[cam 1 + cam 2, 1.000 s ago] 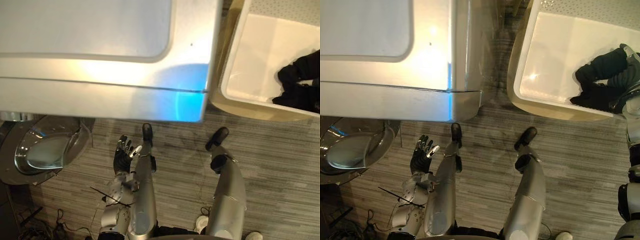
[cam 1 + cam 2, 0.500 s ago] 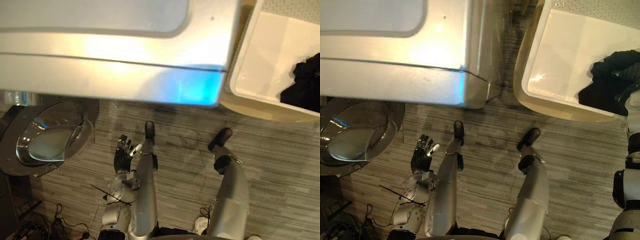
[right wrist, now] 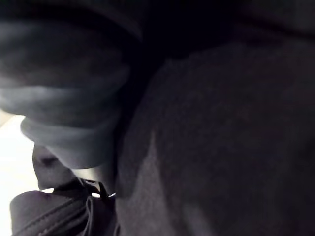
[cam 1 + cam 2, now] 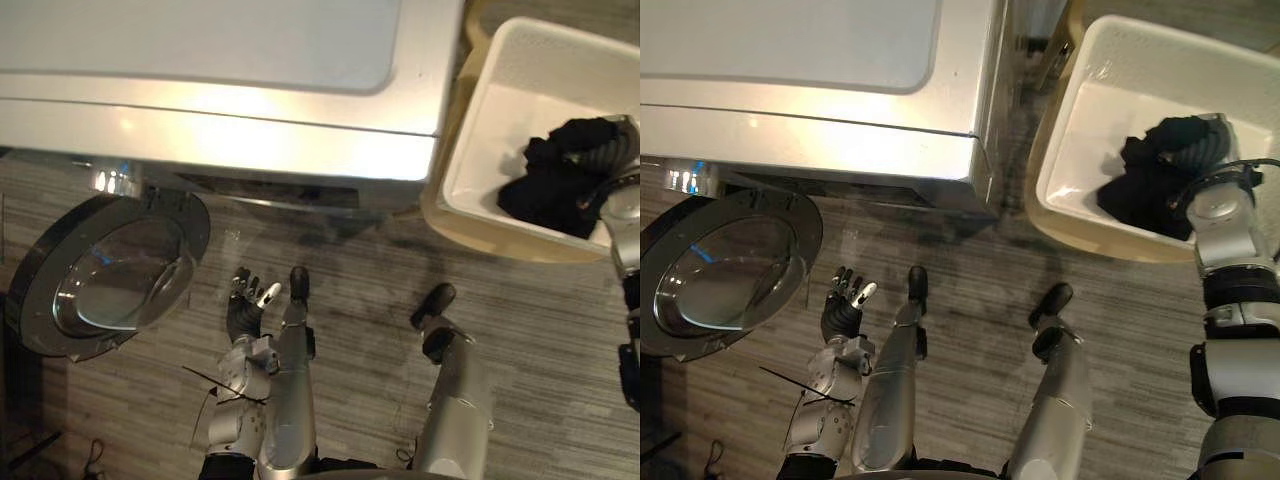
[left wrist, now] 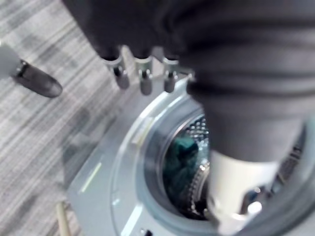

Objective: Pick up the laundry basket with both hands and put the clothes into the washing machine.

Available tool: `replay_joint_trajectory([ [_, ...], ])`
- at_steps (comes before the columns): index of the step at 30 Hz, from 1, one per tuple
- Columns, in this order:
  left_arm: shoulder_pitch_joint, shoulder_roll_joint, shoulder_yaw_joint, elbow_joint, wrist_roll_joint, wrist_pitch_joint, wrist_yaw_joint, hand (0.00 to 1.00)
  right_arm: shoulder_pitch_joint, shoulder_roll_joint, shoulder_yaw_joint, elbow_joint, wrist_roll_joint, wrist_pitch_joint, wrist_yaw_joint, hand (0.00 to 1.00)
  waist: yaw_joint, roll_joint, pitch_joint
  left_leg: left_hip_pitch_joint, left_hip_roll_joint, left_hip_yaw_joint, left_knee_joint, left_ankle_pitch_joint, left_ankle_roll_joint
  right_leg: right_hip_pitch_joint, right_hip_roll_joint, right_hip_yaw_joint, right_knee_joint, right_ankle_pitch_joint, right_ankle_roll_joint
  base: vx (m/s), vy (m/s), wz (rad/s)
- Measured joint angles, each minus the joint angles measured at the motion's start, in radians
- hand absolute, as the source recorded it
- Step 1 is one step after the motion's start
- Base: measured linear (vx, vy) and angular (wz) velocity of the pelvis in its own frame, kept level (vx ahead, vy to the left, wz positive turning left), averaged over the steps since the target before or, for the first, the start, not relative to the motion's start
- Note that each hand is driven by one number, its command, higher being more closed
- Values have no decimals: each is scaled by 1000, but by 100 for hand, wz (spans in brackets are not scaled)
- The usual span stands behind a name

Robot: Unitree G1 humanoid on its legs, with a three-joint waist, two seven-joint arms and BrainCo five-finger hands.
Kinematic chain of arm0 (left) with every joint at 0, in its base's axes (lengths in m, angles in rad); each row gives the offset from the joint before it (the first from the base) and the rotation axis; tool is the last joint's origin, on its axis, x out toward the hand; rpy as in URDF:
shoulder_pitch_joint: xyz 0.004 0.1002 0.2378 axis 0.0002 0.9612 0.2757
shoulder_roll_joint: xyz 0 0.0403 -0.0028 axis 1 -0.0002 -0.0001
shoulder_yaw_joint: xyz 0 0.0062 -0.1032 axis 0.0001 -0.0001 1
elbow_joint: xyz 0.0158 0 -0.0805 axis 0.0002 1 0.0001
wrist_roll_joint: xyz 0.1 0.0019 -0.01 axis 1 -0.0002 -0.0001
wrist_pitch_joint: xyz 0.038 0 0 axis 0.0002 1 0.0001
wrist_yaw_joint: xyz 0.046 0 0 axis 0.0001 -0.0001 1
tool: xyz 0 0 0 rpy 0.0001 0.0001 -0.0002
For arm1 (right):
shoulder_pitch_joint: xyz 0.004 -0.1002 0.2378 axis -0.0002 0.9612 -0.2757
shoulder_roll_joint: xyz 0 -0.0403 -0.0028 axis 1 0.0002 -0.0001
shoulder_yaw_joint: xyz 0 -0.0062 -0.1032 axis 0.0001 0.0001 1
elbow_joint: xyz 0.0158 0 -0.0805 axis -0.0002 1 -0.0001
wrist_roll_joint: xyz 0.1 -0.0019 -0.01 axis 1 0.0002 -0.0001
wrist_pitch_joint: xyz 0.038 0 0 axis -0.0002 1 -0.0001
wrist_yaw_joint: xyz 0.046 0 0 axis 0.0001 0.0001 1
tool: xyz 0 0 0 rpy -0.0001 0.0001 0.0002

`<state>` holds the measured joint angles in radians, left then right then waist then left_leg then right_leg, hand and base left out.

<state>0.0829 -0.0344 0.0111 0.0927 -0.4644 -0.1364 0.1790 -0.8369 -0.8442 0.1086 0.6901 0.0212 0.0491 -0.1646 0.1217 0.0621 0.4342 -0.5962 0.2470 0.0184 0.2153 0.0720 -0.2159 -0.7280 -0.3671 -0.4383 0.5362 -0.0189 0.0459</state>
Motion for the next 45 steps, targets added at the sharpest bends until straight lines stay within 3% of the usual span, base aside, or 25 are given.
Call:
replay_joint_trajectory([
  [3, -6, 8, 1, 21, 0, 0, -2, 0, 34, 25, -68, -103, 72, -5, -15, 100, -7, -34, 0, 85, 8, 9, 0, -10, -6, 83, 5, 0, 0, -21, 4, 10, -12, -5],
  [5, -6, 28, 1, 42, 0, 1, -2, 0, 62, 45, -119, -143, 112, -11, -34, 100, -12, -76, -4, 154, 18, 10, -2, -18, -12, 150, 13, -4, 0, -45, 12, -2, -19, -3],
  [8, -5, 47, -4, 70, 0, 3, -4, 0, 88, 45, -214, -191, 176, -33, -53, 100, -27, -106, -4, 229, 21, 8, -18, -20, -11, 232, 19, -21, -16, -52, 20, 8, -4, 3],
  [12, 33, 64, -10, 80, 2, 13, -7, 0, 189, 58, -340, -258, 248, -78, -55, 100, -38, -121, -16, 326, 19, 12, -44, -30, -7, 335, 28, -27, -59, -44, 34, 33, 28, 0],
  [17, 114, 80, -8, 138, 8, 48, -30, 0, 451, 252, -534, -379, 339, -114, -55, 100, -56, -156, -149, 410, 8, 42, -87, -52, 8, 414, 42, -16, -141, -21, 67, 97, 63, -10],
  [21, 157, 63, 14, 155, 38, 68, -47, 0, 620, 435, -577, -564, 351, -117, -48, 100, -73, -149, -228, 494, -12, 85, -114, -63, 15, 464, 36, 20, -163, -8, 74, 129, 57, -24],
  [25, 182, 24, 55, 154, 67, 85, -57, 0, 763, 626, -556, -708, 342, -123, -13, 100, -88, -122, -296, 586, -7, 123, -107, -102, 11, 529, 44, 48, -165, -20, 85, 77, 28, -24],
  [27, 193, 13, 74, 154, 75, 85, -68, 0, 807, 698, -511, -716, 343, -127, -4, 100, -91, -111, -303, 619, 17, 123, -83, -130, 3, 586, 69, 45, -184, -29, 90, 9, -16, -9],
  [29, 226, -6, 80, 153, 82, 89, -69, 0, 839, 745, -424, -715, 357, -129, 3, 100, -85, -83, -316, 622, 73, 113, -30, -180, 16, 660, 135, 26, -264, -30, 93, -49, -44, -2],
  [31, 245, -23, 81, 153, 82, 89, -68, 0, 848, 763, -395, -715, 368, -141, 13, 100, -81, -66, -328, 595, 87, 83, -30, -178, 22, 676, 164, 12, -298, -27, 90, -38, -55, 47],
  [32, 254, -29, 83, 153, 76, 90, -65, 0, 848, 767, -376, -715, 409, -156, 16, 100, -76, -77, -336, 554, 75, 29, -30, -165, 39, 674, 155, -22, -294, -27, 90, -31, -49, 83],
  [34, 267, -42, 82, 152, 72, 90, -64, 0, 847, 770, -376, -715, 424, -159, 16, 100, -71, -65, -339, 527, 65, -1, -30, -156, 63, 673, 143, -50, -276, -33, 88, 11, -22, 76],
  [35, 272, -42, 84, 152, 68, 91, -63, 0, 847, 776, -374, -715, 432, -160, 16, 100, -59, -60, -338, 512, 49, -9, -14, -132, 134, 664, 127, -57, -244, -44, 72, 51, -16, 82],
  [37, 266, -42, 98, 149, 66, 88, -53, 0, 852, 782, -375, -714, 444, -161, 14, 100, -51, -75, -337, 475, 25, 12, -5, -66, 213, 665, 68, -68, -208, -60, 50, 24, -30, 101],
  [38, 270, -41, 102, 146, 66, 87, -48, 0, 850, 783, -377, -716, 444, -162, 15, 100, -52, -72, -333, 477, 33, 18, 11, -80, 194, 673, 56, -88, -193, -64, 49, 3, -18, 75],
  [39, 274, -36, 103, 145, 65, 87, -46, 0, 850, 787, -376, -715, 448, -163, 12, 100, -49, -58, -329, 466, 69, 31, 161, -134, 169, 675, 39, -102, -144, -75, 38, 20, 5, 41],
  [42, 268, -33, 74, 144, 66, 87, -46, 0, 890, 799, -380, -726, 461, -177, 12, 100, -64, -64, -331, 492, 132, -12, 360, -170, 150, 663, -22, -106, -74, -91, 57, -5, 63, 29],
  [43, 265, -32, 56, 140, 66, 87, -47, 0, 895, 797, -384, -730, 461, -179, 10, 100, -84, -62, -332, 496, 135, -82, 376, -174, 100, 631, -50, -98, -39, -109, 84, -89, 328, 24],
  [44, 260, -30, 33, 140, 66, 88, -45, 0, 901, 793, -391, -740, 462, -180, 6, 100, -100, -53, -338, 525, 134, -138, 305, -218, -20, 568, -82, -79, 4, -107, 105, -109, 413, 29],
  [45, 254, -29, 26, 140, 67, 89, -45, 0, 907, 801, -397, -745, 462, -179, 2, 100, -109, -53, -338, 530, 128, -132, 272, -273, -37, 555, -96, -79, 5, -95, 120, -161, 547, 48],
])
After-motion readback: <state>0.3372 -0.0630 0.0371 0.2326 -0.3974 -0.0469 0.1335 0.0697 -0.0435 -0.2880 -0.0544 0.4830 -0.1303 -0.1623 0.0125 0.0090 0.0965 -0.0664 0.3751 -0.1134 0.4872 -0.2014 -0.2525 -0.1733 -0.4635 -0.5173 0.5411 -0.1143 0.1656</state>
